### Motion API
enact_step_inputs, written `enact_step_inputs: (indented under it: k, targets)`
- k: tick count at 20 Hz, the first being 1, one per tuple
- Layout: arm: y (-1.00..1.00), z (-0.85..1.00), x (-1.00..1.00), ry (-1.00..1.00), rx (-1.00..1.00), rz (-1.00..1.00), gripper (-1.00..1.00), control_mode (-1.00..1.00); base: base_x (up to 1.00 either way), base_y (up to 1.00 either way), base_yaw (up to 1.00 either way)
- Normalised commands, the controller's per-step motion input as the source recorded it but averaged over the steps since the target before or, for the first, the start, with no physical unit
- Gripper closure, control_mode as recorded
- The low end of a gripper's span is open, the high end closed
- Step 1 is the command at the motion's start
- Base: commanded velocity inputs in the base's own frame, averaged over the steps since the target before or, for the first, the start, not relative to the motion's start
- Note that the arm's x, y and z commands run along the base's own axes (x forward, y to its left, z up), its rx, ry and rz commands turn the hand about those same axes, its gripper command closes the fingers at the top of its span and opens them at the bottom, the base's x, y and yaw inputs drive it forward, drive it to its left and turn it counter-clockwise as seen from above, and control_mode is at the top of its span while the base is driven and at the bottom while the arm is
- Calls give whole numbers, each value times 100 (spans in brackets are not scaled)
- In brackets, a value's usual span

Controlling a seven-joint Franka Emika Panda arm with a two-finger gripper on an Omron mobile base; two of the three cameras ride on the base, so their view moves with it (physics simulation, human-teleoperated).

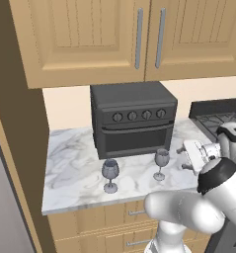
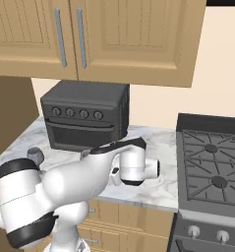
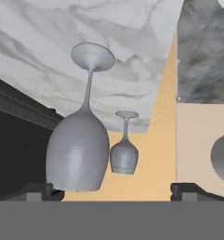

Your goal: Retrieve the wine glasses from the counter and place one next to each plate.

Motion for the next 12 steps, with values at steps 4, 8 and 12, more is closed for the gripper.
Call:
enact_step_inputs:
  k: [4, 8, 12]
  targets:
    - [3, -21, 6, 0, 0, 0, -100, -100, 0, 0, 0]
    - [0, -18, 8, 0, 0, 0, -100, -100, 0, 0, 0]
    - [3, -13, 18, 0, 0, 0, -100, -100, 0, 0, 0]
